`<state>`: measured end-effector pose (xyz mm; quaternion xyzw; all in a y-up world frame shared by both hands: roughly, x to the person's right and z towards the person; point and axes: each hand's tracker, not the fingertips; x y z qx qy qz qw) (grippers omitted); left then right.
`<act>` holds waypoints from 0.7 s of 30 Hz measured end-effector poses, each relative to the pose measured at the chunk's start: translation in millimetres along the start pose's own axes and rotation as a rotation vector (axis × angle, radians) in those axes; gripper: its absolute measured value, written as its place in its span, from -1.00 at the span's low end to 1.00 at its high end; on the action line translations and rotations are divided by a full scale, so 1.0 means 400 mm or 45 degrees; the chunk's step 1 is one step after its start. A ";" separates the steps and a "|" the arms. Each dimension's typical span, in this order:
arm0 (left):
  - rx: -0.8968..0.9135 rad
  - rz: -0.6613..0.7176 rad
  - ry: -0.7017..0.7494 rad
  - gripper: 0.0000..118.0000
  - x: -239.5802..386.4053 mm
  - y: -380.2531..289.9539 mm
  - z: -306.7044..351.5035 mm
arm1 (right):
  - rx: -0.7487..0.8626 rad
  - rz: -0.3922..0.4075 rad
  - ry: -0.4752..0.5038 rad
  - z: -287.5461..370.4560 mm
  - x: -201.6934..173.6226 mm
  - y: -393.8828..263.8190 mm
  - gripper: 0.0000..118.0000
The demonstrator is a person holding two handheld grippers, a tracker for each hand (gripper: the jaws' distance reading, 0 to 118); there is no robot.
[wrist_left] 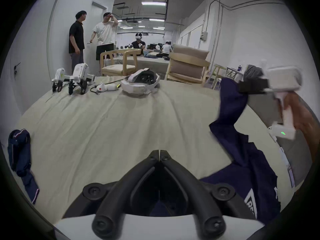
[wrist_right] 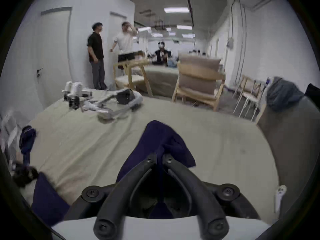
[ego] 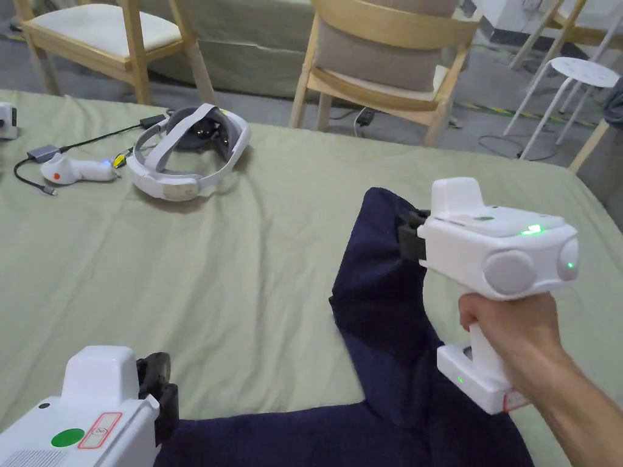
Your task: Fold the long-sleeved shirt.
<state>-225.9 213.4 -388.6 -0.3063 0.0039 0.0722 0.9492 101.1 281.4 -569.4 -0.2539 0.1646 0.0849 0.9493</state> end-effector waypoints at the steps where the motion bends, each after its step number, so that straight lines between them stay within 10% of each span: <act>1: 0.012 -0.017 -0.014 -0.93 0.005 -0.007 0.033 | -0.014 0.028 0.000 0.081 -0.011 -0.026 -0.95; 5: 0.025 -0.066 -0.002 -0.93 0.019 -0.056 0.156 | 0.006 0.052 -0.127 0.333 -0.033 -0.163 -0.95; 13: 0.003 -0.092 -0.008 -0.93 0.015 -0.168 0.346 | -0.158 -0.261 -0.085 0.699 -0.118 -0.503 -0.95; 21: -0.067 0.006 0.023 -0.93 -0.008 -0.246 0.403 | -0.449 -0.315 -0.118 0.742 -0.189 -0.736 -0.85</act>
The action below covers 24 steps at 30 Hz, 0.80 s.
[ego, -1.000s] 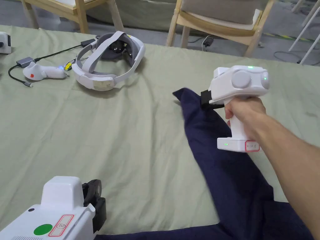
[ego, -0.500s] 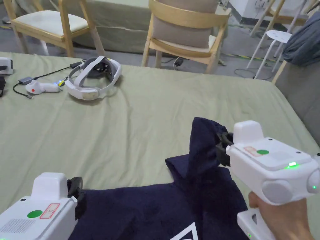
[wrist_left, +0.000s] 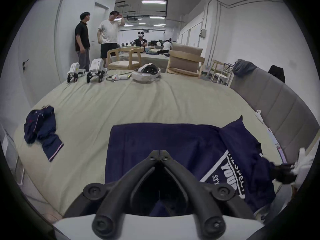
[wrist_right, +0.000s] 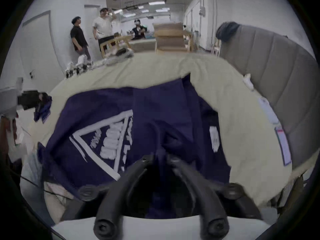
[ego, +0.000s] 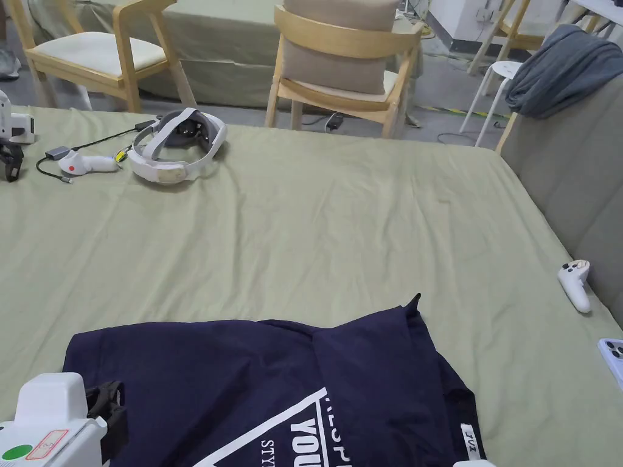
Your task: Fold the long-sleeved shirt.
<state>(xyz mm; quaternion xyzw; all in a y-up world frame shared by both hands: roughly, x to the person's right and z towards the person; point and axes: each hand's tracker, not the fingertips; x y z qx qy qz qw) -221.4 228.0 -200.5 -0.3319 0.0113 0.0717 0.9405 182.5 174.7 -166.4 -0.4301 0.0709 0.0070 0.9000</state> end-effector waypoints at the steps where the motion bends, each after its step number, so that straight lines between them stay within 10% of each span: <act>1: -0.012 0.000 0.004 -0.93 0.002 -0.005 -0.007 | -0.136 0.039 0.014 -0.027 0.003 0.000 -0.48; 4: -0.028 -0.014 0.003 -0.93 0.008 -0.003 -0.021 | -0.073 0.087 -0.007 -0.023 0.016 0.022 1.00; 9: 0.009 -0.023 0.013 -0.93 0.021 0.036 -0.045 | 0.304 -0.024 0.070 0.032 0.065 0.204 1.00; 11: 0.019 -0.019 0.007 -0.93 0.030 0.050 -0.062 | 0.321 0.029 0.107 -0.001 0.085 0.272 0.43; 12: 0.022 -0.036 0.000 -0.93 0.037 0.057 -0.073 | 0.309 0.032 0.094 -0.032 0.093 0.304 -0.50; 13: 0.025 -0.038 0.004 -0.93 0.042 0.063 -0.081 | 0.338 0.025 0.014 -0.071 0.099 0.331 -1.00; 17: 0.024 -0.030 -0.014 -0.93 0.050 0.081 -0.115 | 0.177 -0.024 0.201 -0.259 0.132 0.430 -1.00; 18: 0.024 -0.035 -0.014 -0.93 0.051 0.082 -0.121 | 0.143 -0.002 0.162 -0.276 0.168 0.467 -0.83; 20: 0.015 -0.039 -0.011 -0.93 0.046 0.086 -0.137 | 0.042 0.031 0.108 -0.356 0.188 0.517 0.83; 24: -0.003 -0.030 0.008 -0.93 0.029 0.086 -0.163 | -0.110 0.031 0.142 -0.430 0.243 0.578 0.88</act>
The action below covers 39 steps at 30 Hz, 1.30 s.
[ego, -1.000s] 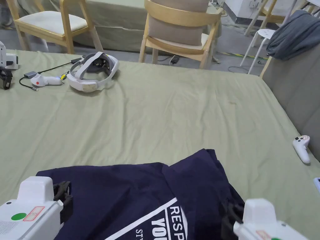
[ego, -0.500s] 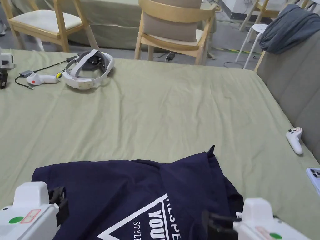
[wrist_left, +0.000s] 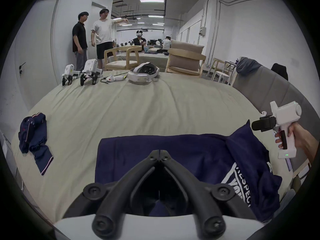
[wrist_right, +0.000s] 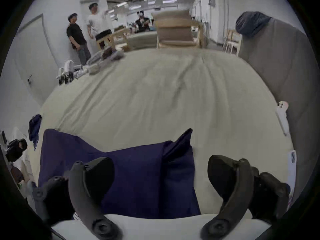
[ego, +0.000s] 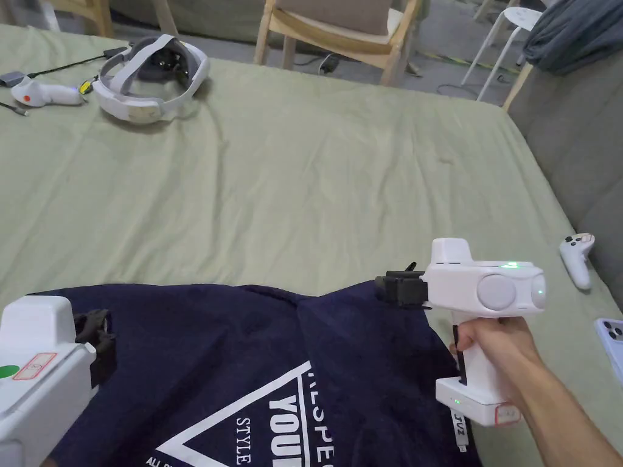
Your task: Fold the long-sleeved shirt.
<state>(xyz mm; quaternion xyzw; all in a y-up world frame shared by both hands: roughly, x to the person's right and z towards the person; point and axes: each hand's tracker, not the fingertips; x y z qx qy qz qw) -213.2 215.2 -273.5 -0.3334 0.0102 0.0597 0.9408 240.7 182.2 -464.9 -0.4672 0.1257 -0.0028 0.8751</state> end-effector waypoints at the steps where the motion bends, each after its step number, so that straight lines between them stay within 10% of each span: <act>1: -0.007 0.000 0.004 -0.93 -0.005 -0.001 -0.007 | -0.074 -0.012 0.003 -0.014 0.008 0.005 0.88; 6: -0.043 0.019 0.024 -0.93 -0.034 -0.011 -0.035 | -0.174 -0.064 -0.035 -0.154 0.018 -0.038 0.73; 7: -0.050 0.019 0.029 -0.93 -0.042 -0.013 -0.037 | -0.125 -0.177 0.061 -0.144 0.018 -0.053 0.28; 9: -0.061 0.031 0.027 -0.93 -0.069 -0.016 -0.046 | -0.087 -0.099 0.013 -0.119 0.005 -0.061 0.04; 10: -0.075 0.051 0.039 -0.93 -0.087 -0.011 -0.057 | -0.074 -0.098 0.070 -0.109 0.005 -0.065 -0.57; 11: -0.091 0.074 0.032 -0.90 -0.108 -0.003 -0.071 | -0.058 -0.106 0.064 -0.101 -0.003 -0.073 -0.71; 12: -0.098 0.076 0.035 -0.76 -0.128 0.009 -0.082 | -0.043 -0.094 0.026 -0.096 -0.014 -0.076 -0.71; 16: -0.224 0.103 0.028 0.85 -0.231 0.096 -0.165 | 0.007 -0.118 0.020 -0.068 -0.050 -0.098 -0.71; 17: -0.233 0.101 0.038 0.86 -0.254 0.112 -0.189 | 0.001 -0.131 0.024 -0.068 -0.056 -0.103 -0.71; 21: -0.428 0.106 0.050 0.82 -0.323 0.146 -0.291 | -0.020 -0.169 0.048 -0.075 -0.041 -0.091 -0.71; 27: -0.630 0.161 0.030 0.25 -0.358 0.107 -0.397 | -0.029 -0.186 0.067 -0.080 -0.020 -0.087 -0.71; 31: -0.525 0.011 -0.010 -0.80 -0.315 0.135 -0.349 | -0.011 -0.134 0.055 -0.065 -0.030 -0.080 -0.71; 39: -0.310 0.032 -0.080 -0.81 -0.267 0.176 -0.270 | 0.108 -0.077 0.034 0.034 -0.026 -0.082 -0.71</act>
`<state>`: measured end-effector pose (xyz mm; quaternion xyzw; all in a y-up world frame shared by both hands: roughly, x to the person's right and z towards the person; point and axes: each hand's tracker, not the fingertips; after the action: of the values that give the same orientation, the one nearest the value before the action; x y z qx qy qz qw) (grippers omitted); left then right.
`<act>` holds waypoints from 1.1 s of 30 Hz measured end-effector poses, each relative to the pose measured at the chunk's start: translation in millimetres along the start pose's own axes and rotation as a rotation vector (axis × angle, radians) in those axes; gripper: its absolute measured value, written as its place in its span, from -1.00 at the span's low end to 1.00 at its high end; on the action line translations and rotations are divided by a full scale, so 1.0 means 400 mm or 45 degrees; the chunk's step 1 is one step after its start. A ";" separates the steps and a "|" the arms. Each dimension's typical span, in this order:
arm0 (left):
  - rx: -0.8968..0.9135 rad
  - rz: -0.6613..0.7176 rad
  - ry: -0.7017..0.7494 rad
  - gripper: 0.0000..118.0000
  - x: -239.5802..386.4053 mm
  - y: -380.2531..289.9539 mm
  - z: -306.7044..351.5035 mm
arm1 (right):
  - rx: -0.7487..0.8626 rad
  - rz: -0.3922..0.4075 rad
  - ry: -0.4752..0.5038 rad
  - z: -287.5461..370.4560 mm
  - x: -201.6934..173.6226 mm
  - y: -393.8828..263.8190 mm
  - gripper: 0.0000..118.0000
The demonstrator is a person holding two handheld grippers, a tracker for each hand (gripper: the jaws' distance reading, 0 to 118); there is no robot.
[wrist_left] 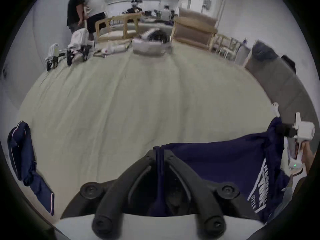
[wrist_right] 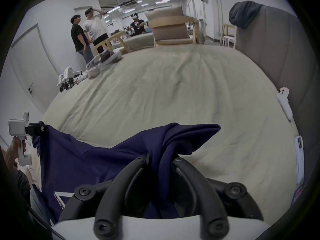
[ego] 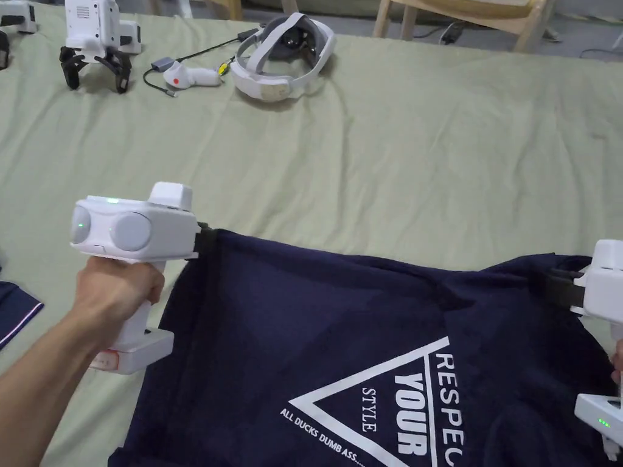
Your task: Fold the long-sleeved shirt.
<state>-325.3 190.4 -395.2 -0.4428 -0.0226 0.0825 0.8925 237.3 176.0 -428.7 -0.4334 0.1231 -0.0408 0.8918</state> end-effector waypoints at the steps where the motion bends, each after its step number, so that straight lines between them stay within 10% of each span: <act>1: 0.040 -0.015 -0.016 -0.81 0.001 -0.002 0.027 | 0.023 -0.004 0.012 0.027 0.004 -0.001 -0.71; 14: 0.290 -0.118 -0.200 -0.81 -0.004 -0.184 0.393 | 0.279 0.123 0.026 0.440 -0.053 -0.203 -0.71; 33: -0.438 -0.239 -0.050 -0.78 0.021 -0.568 0.356 | -0.482 0.041 -0.078 0.393 -0.068 -0.568 -0.65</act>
<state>-304.2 168.9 -128.3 -0.5830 -0.0950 0.0025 0.8069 258.9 159.6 -152.5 -0.5925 0.1082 0.0105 0.7982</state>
